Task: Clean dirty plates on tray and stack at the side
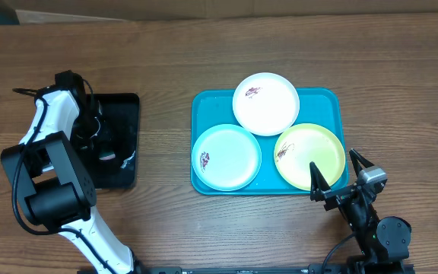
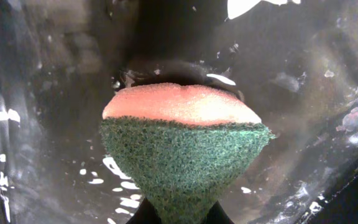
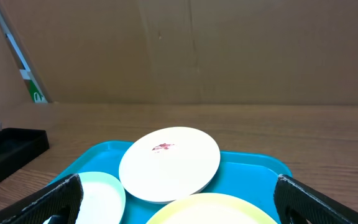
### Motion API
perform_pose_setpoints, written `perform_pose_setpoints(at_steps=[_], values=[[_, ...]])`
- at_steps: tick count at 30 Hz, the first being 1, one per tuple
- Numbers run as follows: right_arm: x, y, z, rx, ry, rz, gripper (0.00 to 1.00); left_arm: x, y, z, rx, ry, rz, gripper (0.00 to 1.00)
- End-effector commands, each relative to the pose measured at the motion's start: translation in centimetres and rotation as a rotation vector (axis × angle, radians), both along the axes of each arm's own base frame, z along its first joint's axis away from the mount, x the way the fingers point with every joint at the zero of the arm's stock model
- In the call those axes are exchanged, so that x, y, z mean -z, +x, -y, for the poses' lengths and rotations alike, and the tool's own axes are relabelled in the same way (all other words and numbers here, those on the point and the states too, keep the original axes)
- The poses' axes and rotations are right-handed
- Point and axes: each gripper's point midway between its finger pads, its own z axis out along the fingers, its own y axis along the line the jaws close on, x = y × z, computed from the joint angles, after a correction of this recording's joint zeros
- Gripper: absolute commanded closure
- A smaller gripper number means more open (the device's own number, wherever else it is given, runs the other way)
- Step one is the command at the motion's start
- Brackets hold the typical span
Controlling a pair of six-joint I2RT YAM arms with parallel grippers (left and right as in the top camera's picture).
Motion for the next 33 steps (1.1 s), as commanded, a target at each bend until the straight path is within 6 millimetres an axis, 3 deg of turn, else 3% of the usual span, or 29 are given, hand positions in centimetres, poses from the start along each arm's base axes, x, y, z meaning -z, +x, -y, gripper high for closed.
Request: perform_pose_setpoints(at_steps=[1, 5, 8, 13, 18, 26, 33], values=[[0.2, 0.0, -0.1, -0.006, 0.007, 0.000, 0.00, -0.2, 1.0, 0.2, 0.007, 0.003, 0.025, 0.96], [0.2, 0.0, -0.1, -0.006, 0.007, 0.000, 0.00, 0.9, 1.2, 0.6, 0.002, -0.013, 0.050, 0.96], [0.2, 0.0, -0.1, -0.006, 0.006, 0.000, 0.00, 2.2, 1.2, 2.0, -0.010, -0.087, 0.083, 0.96], [0.2, 0.0, -0.1, -0.006, 0.007, 0.000, 0.00, 3.7, 0.2, 2.4, -0.009, -0.094, 0.073, 0.96], [0.2, 0.0, -0.1, -0.006, 0.006, 0.000, 0.00, 3.0, 0.4, 2.2, 0.014, -0.090, 0.071, 0.96], [0.2, 0.0, -0.1, -0.006, 0.006, 0.000, 0.00, -1.3, 2.9, 1.6, 0.015, -0.090, 0.103, 0.96], [0.2, 0.0, -0.1, -0.006, 0.006, 0.000, 0.00, 0.1, 1.9, 1.8, 0.014, -0.090, 0.079, 0.96]])
